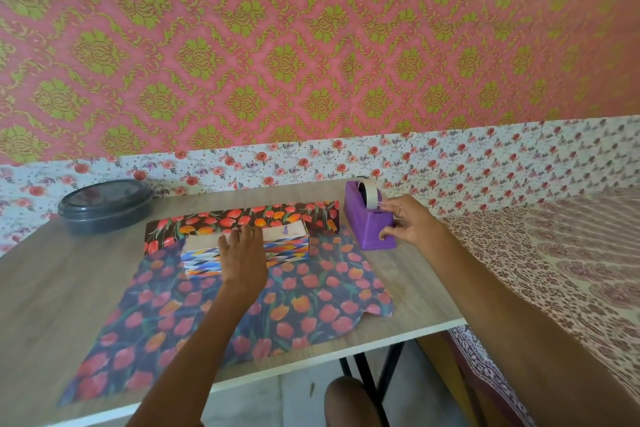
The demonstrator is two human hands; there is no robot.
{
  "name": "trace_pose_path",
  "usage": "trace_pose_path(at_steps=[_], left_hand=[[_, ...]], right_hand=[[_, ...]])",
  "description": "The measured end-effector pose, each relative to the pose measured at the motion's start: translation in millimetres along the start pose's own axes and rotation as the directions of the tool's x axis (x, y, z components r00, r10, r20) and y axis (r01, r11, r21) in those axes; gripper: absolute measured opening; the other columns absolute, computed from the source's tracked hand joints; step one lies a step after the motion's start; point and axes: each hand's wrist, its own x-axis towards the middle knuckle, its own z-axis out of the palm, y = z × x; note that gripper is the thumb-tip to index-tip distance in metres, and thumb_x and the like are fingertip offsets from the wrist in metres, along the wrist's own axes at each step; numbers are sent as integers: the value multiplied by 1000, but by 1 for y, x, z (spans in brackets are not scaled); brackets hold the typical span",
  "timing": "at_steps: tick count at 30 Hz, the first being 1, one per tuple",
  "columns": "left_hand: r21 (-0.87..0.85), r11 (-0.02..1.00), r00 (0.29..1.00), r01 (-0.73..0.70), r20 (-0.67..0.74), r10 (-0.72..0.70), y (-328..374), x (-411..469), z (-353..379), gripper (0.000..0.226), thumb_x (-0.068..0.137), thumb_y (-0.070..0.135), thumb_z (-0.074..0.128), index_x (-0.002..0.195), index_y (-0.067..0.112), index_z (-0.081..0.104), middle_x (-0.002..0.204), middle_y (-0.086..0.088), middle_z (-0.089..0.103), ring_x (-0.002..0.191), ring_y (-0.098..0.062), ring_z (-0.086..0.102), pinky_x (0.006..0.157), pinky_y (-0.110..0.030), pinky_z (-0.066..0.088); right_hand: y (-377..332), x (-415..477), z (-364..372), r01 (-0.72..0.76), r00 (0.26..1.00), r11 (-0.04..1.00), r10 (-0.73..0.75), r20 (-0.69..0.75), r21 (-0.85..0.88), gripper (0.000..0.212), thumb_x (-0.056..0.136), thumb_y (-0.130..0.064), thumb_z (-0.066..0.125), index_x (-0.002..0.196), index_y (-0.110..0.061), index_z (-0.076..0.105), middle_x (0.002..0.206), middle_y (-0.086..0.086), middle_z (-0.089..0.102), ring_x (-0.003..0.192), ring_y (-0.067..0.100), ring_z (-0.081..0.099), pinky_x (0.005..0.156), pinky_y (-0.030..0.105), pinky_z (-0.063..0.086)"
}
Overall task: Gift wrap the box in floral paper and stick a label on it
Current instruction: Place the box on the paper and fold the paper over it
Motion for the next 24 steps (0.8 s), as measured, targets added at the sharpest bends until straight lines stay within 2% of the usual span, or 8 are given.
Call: trace_pose_path(at_steps=[2, 5, 7, 11, 13, 15, 19, 24], left_hand=[[1, 1000, 1000, -1, -6, 1, 0, 0, 0, 64, 90, 18, 58, 145, 12, 27, 146, -7, 37, 136, -27, 35, 113, -44, 29], [4, 1000, 1000, 1, -8, -1, 0, 0, 0, 64, 89, 18, 57, 145, 12, 27, 146, -8, 37, 135, -28, 35, 114, -45, 28], [1, 1000, 1000, 11, -12, -11, 1, -1, 0, 64, 89, 19, 58, 145, 13, 27, 145, -8, 37, 133, -29, 37, 114, -45, 28], [7, 1000, 1000, 10, -28, -10, 1, -1, 0, 67, 89, 22, 60, 146, 14, 27, 148, -8, 35, 137, -30, 32, 116, -48, 23], [17, 1000, 999, -7, -37, 7, -2, -1, 0, 67, 89, 24, 60, 147, 15, 27, 149, -7, 34, 140, -31, 28, 118, -51, 18], [9, 1000, 999, -30, -42, 30, -7, 1, 1, 64, 91, 28, 59, 146, 18, 28, 150, -6, 33, 141, -30, 28, 118, -53, 16], [-58, 996, 995, -72, -66, 68, -16, 7, 6, 63, 88, 31, 64, 144, 21, 38, 144, -5, 41, 138, -29, 34, 117, -57, 15], [-86, 993, 996, -79, -35, 76, -17, 8, 5, 64, 89, 32, 65, 145, 21, 35, 145, -5, 39, 137, -30, 36, 118, -58, 12]], right_hand=[[4, -2, -1, 0, 1000, 1000, 0, -1, 19, 38, 87, 1, 60, 125, -1, 59, 117, 11, 62, 98, 24, 54, 88, 45, 51], [10, -6, -3, 10, 1000, 999, -12, 26, 46, 42, 86, 3, 62, 128, 2, 58, 119, 15, 62, 112, 26, 55, 81, 37, 50], [15, -6, -6, 14, 1000, 998, -15, 22, 67, 40, 86, 4, 65, 125, 3, 58, 113, 13, 62, 113, 26, 55, 92, 37, 49], [20, -4, -9, 28, 999, 996, -30, 26, 89, 28, 87, 5, 63, 114, -1, 59, 100, 8, 60, 97, 19, 55, 105, 40, 45], [22, -2, -11, 33, 999, 995, -36, 33, 90, 24, 88, 5, 63, 110, -2, 59, 101, 7, 60, 98, 19, 56, 101, 39, 48], [25, 2, -14, 43, 998, 996, -47, 37, 80, 26, 86, 5, 65, 111, -1, 58, 104, 9, 62, 103, 21, 58, 86, 37, 55], [33, 14, -18, 97, 995, 995, -98, -17, -15, 15, 83, 4, 69, 95, -3, 64, 107, 11, 65, 112, 27, 61, 72, 30, 57], [30, 21, -10, 174, 965, 928, -228, -133, -331, 33, 83, -2, 73, 112, 5, 61, 107, 12, 63, 96, 28, 68, 80, 38, 60]])
